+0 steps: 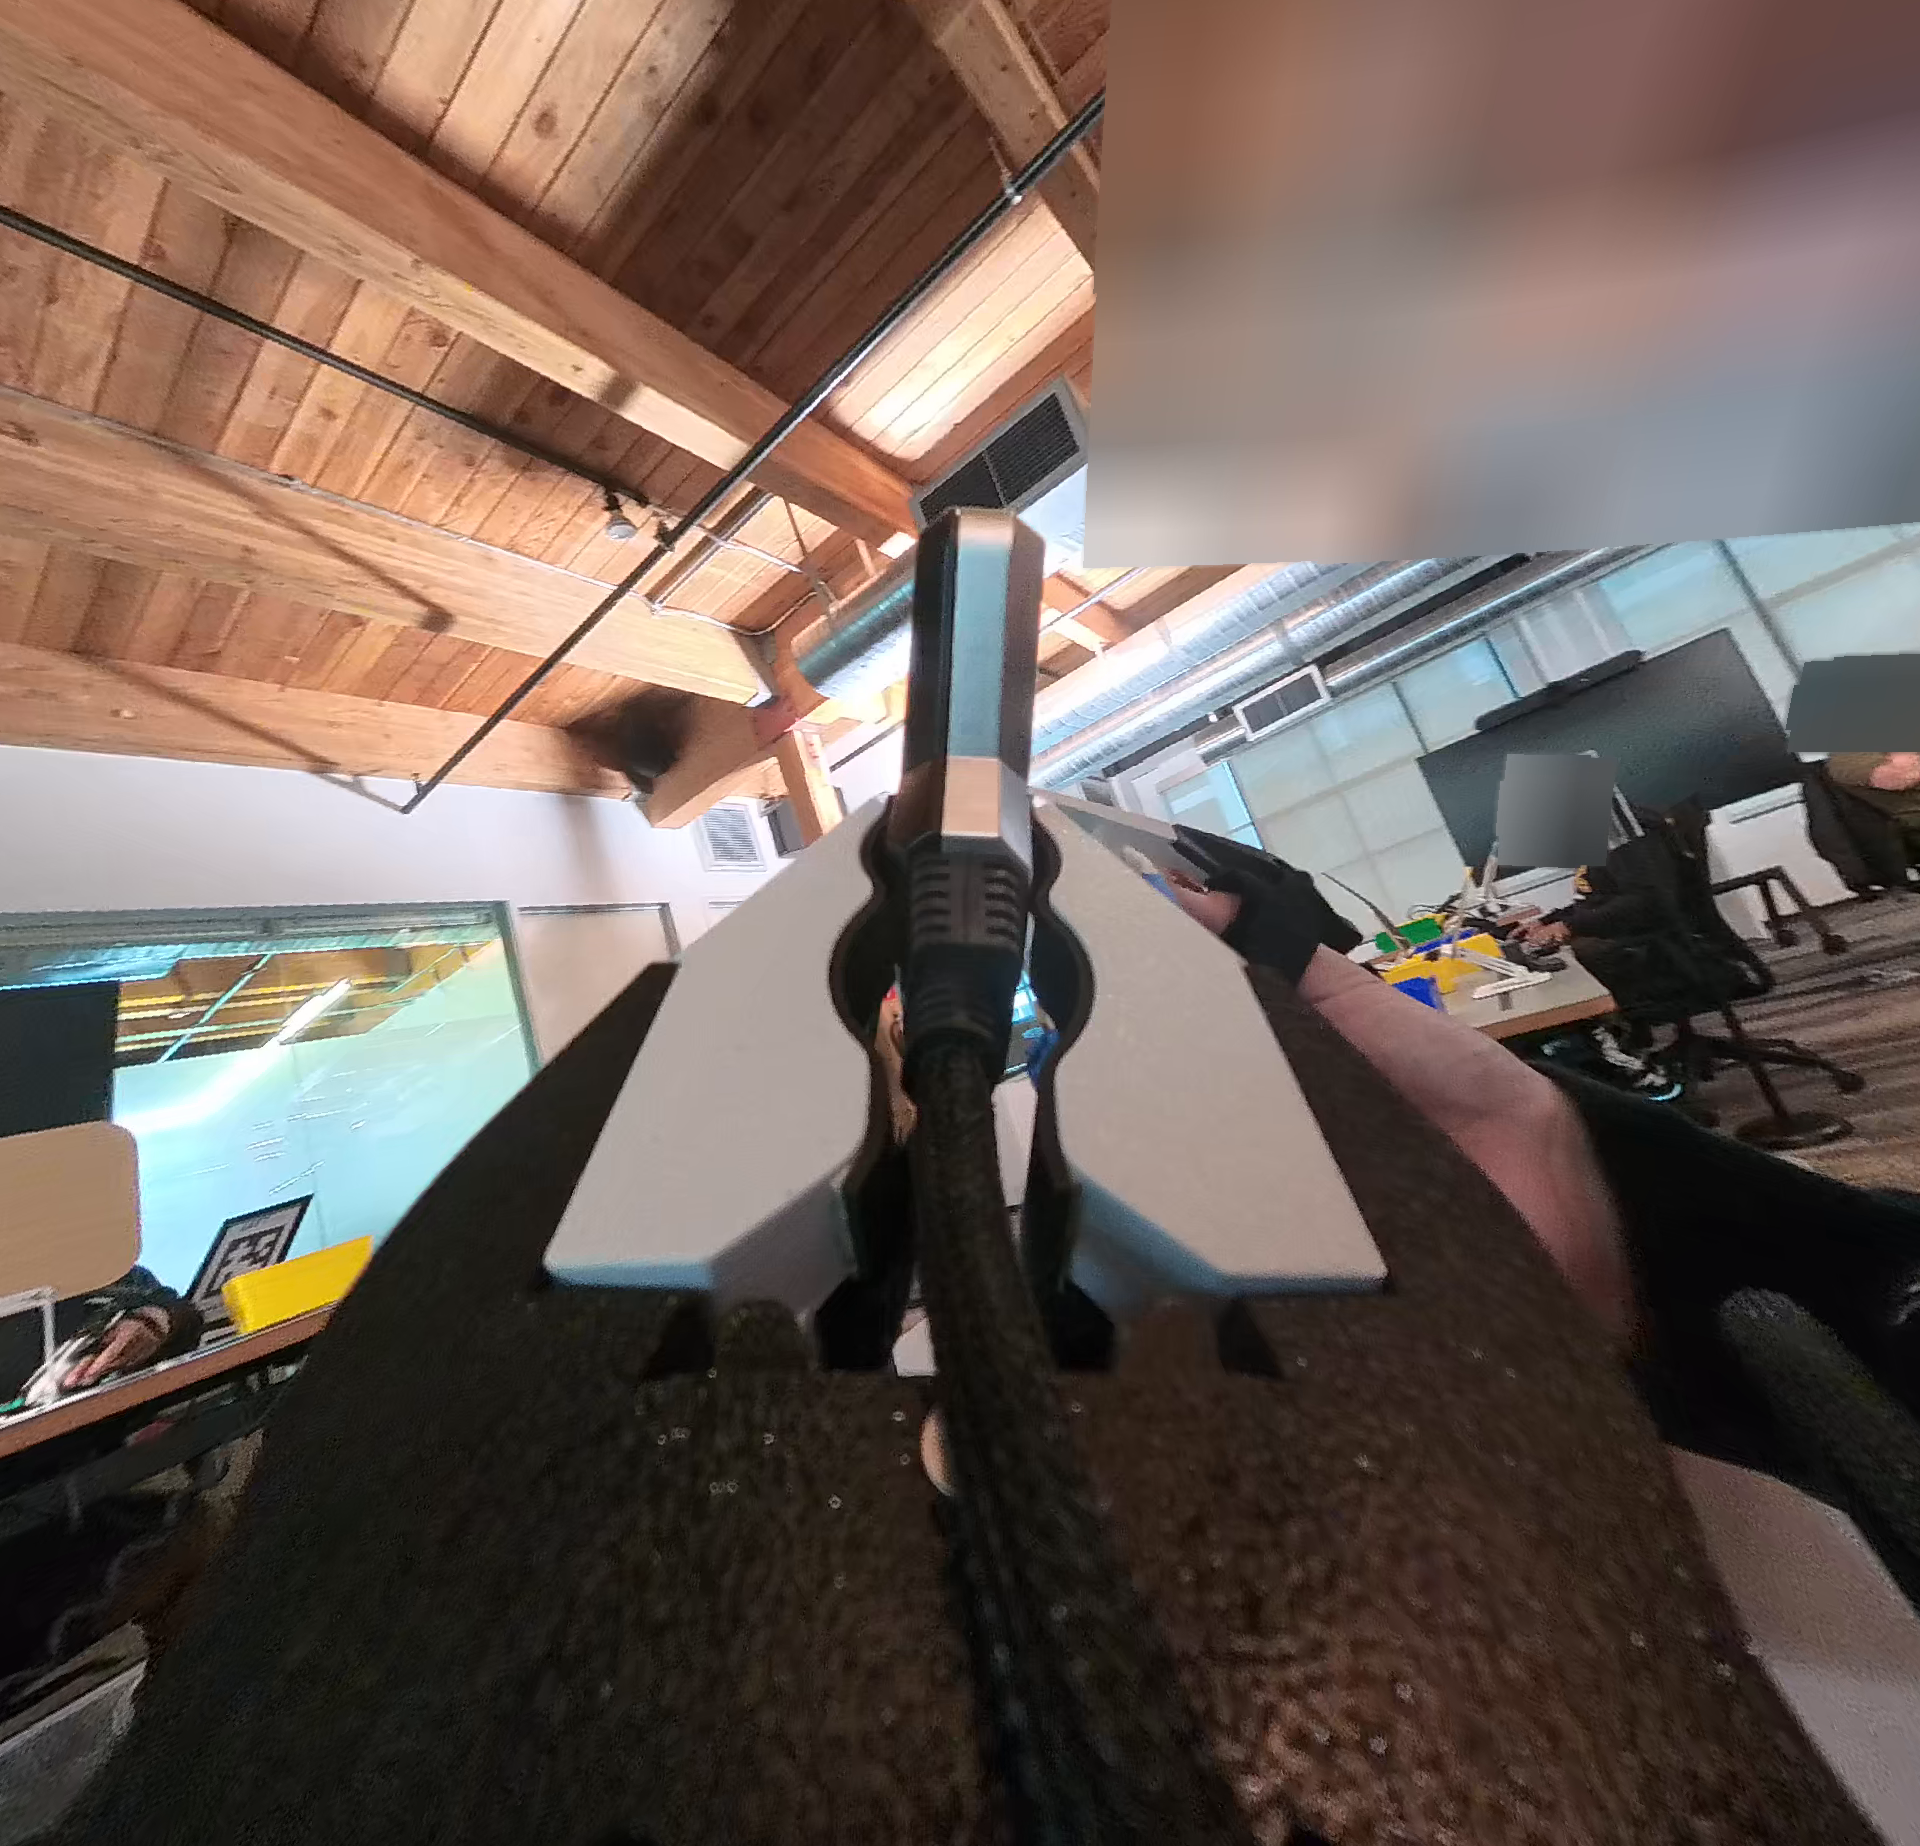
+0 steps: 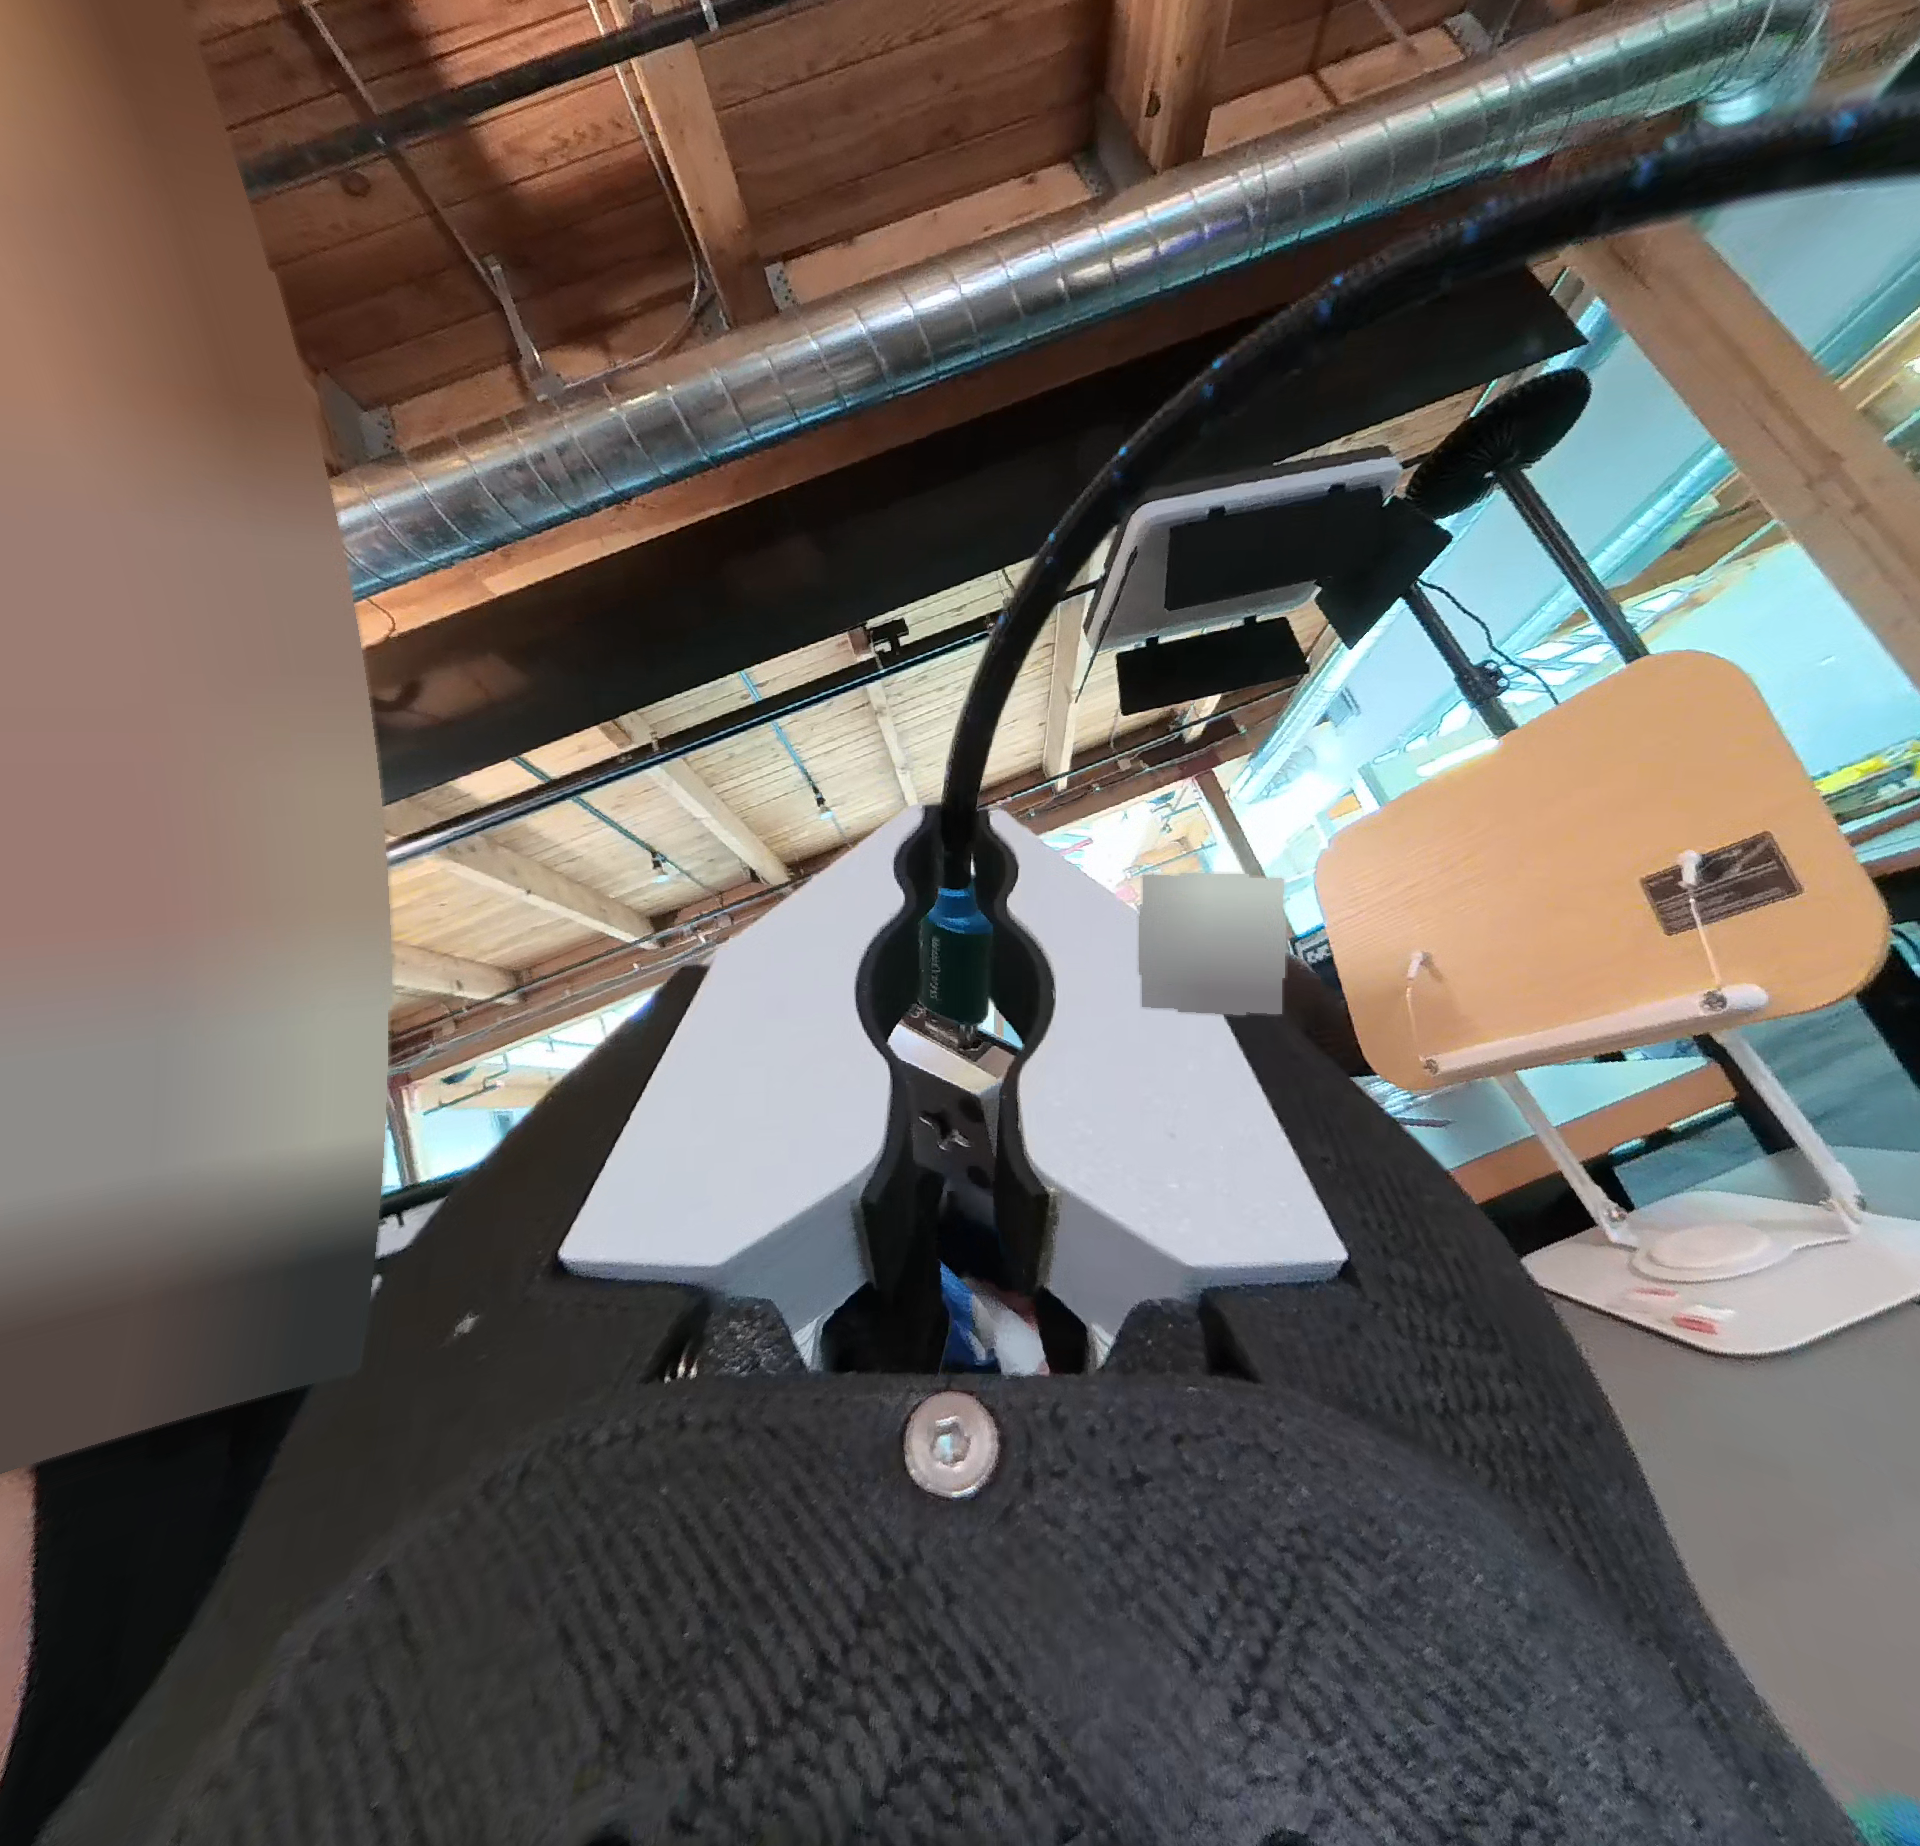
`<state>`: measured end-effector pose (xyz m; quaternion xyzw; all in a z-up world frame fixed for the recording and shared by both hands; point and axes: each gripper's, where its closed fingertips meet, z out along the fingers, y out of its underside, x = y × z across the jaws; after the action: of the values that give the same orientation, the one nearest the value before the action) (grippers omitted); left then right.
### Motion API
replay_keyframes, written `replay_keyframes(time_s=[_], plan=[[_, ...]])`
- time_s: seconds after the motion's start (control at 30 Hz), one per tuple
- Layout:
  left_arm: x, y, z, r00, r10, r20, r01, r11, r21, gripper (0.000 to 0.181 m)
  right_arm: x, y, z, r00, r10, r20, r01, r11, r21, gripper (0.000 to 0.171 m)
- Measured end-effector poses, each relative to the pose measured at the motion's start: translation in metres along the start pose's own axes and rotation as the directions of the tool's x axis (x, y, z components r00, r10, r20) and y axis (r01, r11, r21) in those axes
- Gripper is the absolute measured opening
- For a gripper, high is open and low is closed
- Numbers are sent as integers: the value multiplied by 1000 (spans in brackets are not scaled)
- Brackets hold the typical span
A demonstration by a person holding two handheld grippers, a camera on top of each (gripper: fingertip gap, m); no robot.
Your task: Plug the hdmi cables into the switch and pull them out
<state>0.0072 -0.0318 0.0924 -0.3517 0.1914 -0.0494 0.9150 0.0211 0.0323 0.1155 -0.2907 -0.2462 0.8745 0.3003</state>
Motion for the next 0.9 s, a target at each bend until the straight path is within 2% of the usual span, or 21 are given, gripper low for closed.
replay_keyframes(time_s=[0.17,0.4,0.7,0.9], plan=[[-3,-3,-2,1000,8,11,-8,1000,8,20,-2,2,0,999,-34,-2,34,999,-31,4],[-2,-6,-3,999,21,-28,-20,1000,13,19,-3,3,-1,1000,12,23,-10,998,-65,4],[3,-8,-1,997,29,-72,-28,1000,9,20,-14,4,0,989,-149,16,150,981,-127,4],[5,-11,-2,995,17,-102,-15,1000,17,19,-17,5,-1,987,-158,29,160,975,-154,4]])
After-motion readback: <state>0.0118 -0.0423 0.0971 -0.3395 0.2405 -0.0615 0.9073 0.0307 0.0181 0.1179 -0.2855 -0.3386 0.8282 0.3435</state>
